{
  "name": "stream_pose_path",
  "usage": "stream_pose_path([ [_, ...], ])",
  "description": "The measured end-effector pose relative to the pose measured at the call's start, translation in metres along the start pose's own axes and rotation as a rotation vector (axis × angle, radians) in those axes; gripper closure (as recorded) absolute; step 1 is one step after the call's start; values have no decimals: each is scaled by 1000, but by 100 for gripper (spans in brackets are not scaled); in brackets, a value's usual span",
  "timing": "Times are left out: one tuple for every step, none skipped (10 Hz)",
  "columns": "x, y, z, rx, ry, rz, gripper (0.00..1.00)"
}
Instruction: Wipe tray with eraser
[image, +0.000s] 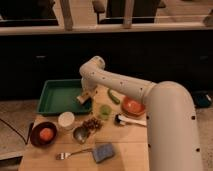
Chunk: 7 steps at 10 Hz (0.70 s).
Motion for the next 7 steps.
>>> stream_pose_path([
  [-3,-1,-1,1,-1,-17,100],
  [-7,-5,-3,2,2,-47,100],
  [-14,-9,-2,-4,1,-79,100],
  [-23,-14,-1,-10,-4,-106,100],
  [-30,-19,1,-13,-9,-130,100],
  [-37,-22,5,-24,-14,-164,100],
  [-40,-23,7,-31,-21,-177,100],
])
